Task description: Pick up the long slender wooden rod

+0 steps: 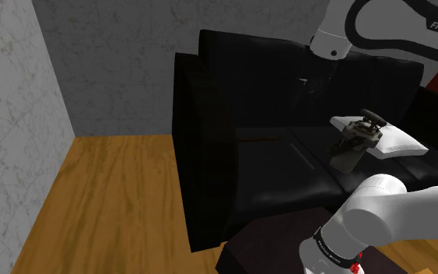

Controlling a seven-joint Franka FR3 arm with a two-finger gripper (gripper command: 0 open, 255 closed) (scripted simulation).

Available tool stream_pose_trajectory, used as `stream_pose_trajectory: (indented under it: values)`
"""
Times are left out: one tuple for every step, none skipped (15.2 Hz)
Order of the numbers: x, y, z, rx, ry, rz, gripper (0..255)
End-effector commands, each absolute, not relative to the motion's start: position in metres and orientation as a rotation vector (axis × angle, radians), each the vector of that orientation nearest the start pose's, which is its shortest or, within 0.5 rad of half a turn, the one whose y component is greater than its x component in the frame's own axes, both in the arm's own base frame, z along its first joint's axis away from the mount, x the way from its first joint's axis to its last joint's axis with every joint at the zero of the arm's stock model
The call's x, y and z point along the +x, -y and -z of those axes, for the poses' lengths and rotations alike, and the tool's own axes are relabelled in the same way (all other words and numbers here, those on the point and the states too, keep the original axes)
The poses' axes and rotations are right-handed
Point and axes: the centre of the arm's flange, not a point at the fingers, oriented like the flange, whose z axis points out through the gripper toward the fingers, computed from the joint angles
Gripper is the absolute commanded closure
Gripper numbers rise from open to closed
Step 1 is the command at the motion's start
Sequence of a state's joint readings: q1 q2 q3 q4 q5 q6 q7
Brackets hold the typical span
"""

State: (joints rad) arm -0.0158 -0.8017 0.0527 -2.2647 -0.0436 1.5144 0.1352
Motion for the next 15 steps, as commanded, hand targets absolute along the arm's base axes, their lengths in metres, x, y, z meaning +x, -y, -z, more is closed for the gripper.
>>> stream_pose_trajectory:
  values:
    - [0.297, -0.013, -0.633, -3.212, -0.188, 0.092, 0]
    - [0.300, -0.003, -0.624, -3.213, -0.127, 0.089, 0]
    - [0.304, 0.007, -0.615, -3.212, -0.066, 0.085, 0]
    - [0.308, 0.016, -0.606, -3.211, -0.005, 0.082, 0]
    - [0.312, 0.025, -0.597, -3.208, 0.056, 0.079, 0]
    - [0.317, 0.034, -0.589, -3.204, 0.116, 0.076, 0]
    - [0.322, 0.043, -0.580, -3.199, 0.177, 0.073, 0]
    - [0.328, 0.052, -0.571, -3.193, 0.237, 0.070, 0]
    - [0.333, 0.060, -0.562, -3.186, 0.298, 0.066, 0]
    - [0.339, 0.068, -0.553, -3.177, 0.358, 0.063, 0]
    - [0.345, 0.076, -0.544, -3.167, 0.417, 0.060, 0]
    - [0.352, 0.084, -0.534, -3.157, 0.477, 0.057, 0]
    - [0.359, 0.091, -0.525, -3.145, 0.536, 0.053, 0]
    - [0.366, 0.098, -0.516, -3.131, 0.595, 0.050, 0]
    - [0.373, 0.105, -0.507, -3.117, 0.654, 0.047, 0]
